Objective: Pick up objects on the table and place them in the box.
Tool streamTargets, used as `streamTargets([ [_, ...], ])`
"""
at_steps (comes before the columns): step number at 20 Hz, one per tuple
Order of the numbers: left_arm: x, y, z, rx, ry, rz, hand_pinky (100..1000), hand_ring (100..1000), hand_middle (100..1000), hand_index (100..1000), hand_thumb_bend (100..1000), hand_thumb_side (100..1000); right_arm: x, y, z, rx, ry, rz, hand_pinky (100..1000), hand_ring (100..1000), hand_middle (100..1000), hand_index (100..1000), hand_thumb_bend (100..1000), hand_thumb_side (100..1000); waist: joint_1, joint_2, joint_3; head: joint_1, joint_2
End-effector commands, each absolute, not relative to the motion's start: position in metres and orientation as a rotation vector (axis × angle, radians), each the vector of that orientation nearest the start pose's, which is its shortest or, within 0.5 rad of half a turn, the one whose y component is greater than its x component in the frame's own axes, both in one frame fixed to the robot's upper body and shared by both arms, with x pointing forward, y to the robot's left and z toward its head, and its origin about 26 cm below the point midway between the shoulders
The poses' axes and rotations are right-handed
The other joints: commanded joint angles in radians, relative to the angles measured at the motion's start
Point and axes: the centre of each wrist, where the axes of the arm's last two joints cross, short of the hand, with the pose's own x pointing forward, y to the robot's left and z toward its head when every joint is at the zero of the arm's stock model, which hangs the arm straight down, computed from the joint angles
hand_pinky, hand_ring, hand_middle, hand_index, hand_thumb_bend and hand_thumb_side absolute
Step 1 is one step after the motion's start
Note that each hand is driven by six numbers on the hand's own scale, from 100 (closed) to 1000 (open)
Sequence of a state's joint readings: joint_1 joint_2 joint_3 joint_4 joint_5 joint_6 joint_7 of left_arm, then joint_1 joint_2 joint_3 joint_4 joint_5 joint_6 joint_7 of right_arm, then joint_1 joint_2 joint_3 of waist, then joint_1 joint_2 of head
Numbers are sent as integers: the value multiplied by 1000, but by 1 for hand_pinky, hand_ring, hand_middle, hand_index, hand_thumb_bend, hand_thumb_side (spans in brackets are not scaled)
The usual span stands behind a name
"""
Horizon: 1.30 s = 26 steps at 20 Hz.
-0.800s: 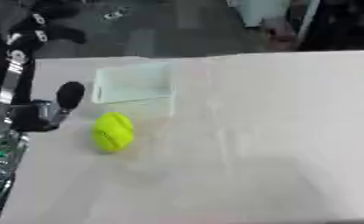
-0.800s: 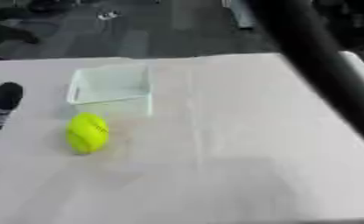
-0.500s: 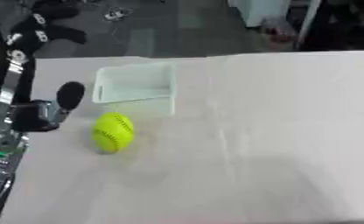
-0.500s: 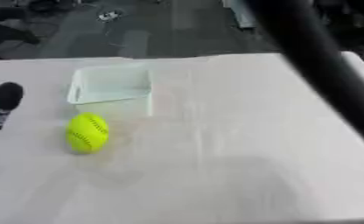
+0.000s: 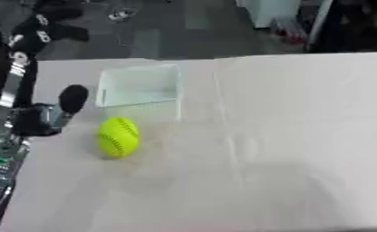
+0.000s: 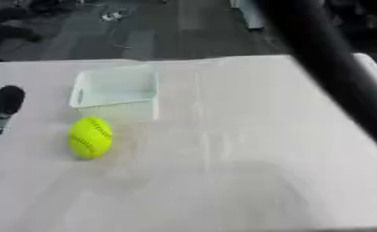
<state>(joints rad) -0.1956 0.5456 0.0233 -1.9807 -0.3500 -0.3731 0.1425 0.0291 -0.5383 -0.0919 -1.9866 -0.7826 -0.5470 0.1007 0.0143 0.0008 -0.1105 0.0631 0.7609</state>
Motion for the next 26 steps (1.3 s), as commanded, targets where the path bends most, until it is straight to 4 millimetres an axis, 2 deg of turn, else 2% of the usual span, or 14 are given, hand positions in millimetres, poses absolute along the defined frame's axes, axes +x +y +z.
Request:
streamTargets([
  [1, 295, 326, 216, -1007, 3199, 1223, 782, 723, 852, 810, 436, 882, 257, -346, 158, 378, -2493, 1, 115, 470, 557, 854, 100, 1000, 4, -8, -5, 20, 3],
  [2, 298, 331, 219, -1010, 3169, 1309, 821, 767, 883, 868, 459, 897, 257, -346, 159, 380, -2492, 1, 115, 470, 556, 853, 100, 1000, 6, -8, -9, 23, 3],
  [3, 302, 335, 222, -1003, 3135, 1405, 814, 763, 881, 860, 456, 897, 257, -346, 160, 384, -2492, 1, 115, 470, 557, 853, 100, 1000, 8, -8, -12, 27, 2],
  [4, 305, 338, 225, -984, 3092, 1509, 839, 781, 896, 899, 496, 873, 258, -346, 161, 387, -2493, 0, 117, 470, 555, 852, 100, 1000, 11, -8, -16, 34, 4],
  [6, 313, 345, 232, -933, 2987, 1737, 856, 796, 909, 919, 507, 851, 259, -347, 163, 392, -2496, -4, 119, 470, 554, 851, 100, 1000, 15, -8, -23, 49, 8],
  [11, 331, 361, 243, -813, 2745, 2197, 874, 804, 912, 923, 517, 835, 261, -348, 169, 404, -2505, -21, 123, 470, 552, 848, 100, 1000, 21, -9, -40, 68, 3],
  [17, 354, 368, 248, -700, 2389, 2586, 894, 822, 906, 924, 519, 803, 261, -353, 174, 394, -2521, -73, 128, 470, 547, 842, 100, 1000, 24, -9, -56, 69, -14],
  [18, 359, 368, 247, -689, 2344, 2629, 884, 822, 907, 925, 527, 823, 261, -353, 174, 394, -2522, -80, 128, 470, 547, 842, 100, 1000, 25, -10, -57, 69, -16],
  [22, 377, 363, 233, -609, 2068, 2901, 810, 812, 890, 923, 523, 804, 262, -353, 176, 400, -2523, -85, 128, 469, 547, 842, 100, 1000, 27, -11, -66, 76, -24],
  [23, 380, 361, 228, -582, 1993, 2963, 742, 768, 847, 912, 509, 798, 262, -353, 177, 403, -2523, -84, 128, 469, 547, 843, 100, 1000, 27, -11, -68, 76, -26],
  [25, 384, 356, 218, -532, 1865, 3069, 634, 726, 820, 909, 510, 792, 262, -353, 178, 409, -2523, -85, 129, 470, 547, 842, 100, 1000, 27, -10, -71, 76, -26],
  [26, 385, 354, 214, -511, 1817, 3112, 614, 719, 818, 909, 514, 796, 263, -353, 178, 410, -2523, -85, 129, 470, 547, 842, 100, 1000, 27, -10, -72, 76, -25],
])
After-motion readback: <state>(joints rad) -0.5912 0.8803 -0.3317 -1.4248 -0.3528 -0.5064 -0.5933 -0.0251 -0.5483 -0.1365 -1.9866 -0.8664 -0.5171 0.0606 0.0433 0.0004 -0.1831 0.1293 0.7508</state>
